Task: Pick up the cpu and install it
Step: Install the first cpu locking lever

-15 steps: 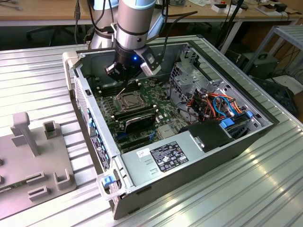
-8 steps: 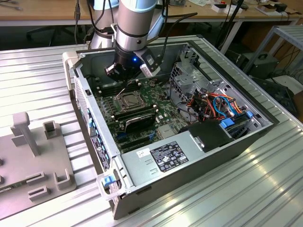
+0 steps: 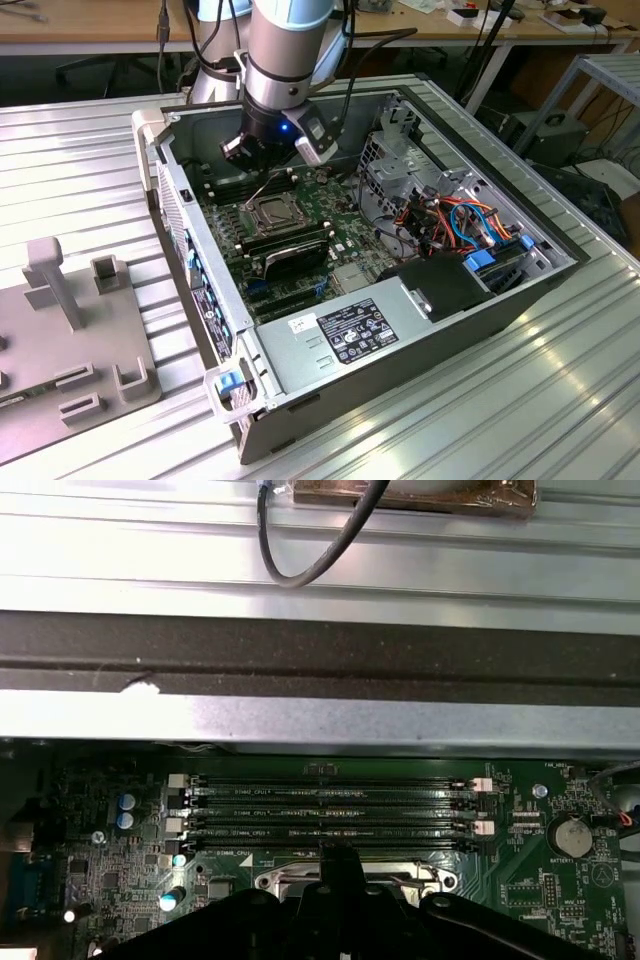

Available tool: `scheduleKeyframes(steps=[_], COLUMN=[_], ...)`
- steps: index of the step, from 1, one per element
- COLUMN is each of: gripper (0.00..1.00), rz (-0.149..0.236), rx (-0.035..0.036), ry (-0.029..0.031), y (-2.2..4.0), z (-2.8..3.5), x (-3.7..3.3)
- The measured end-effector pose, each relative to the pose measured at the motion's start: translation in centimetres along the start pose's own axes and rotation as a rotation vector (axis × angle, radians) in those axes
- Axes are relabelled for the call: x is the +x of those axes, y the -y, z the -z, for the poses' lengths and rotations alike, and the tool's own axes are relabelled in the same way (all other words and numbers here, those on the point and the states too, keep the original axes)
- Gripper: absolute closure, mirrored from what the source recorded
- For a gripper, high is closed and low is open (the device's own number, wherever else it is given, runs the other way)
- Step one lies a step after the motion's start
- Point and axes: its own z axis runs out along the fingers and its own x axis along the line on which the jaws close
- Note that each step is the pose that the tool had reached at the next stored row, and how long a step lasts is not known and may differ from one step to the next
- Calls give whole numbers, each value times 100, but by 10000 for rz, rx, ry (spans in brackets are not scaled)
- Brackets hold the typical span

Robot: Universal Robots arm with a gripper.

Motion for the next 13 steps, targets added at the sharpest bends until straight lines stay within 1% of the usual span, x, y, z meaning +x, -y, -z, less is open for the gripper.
scheduleKeyframes(steps=[5, 13], gripper=[89, 89], rz=[0, 1], rx=[-8, -10], ry=[0, 1], y=[2, 1], z=[-27, -31], x=[-5, -13])
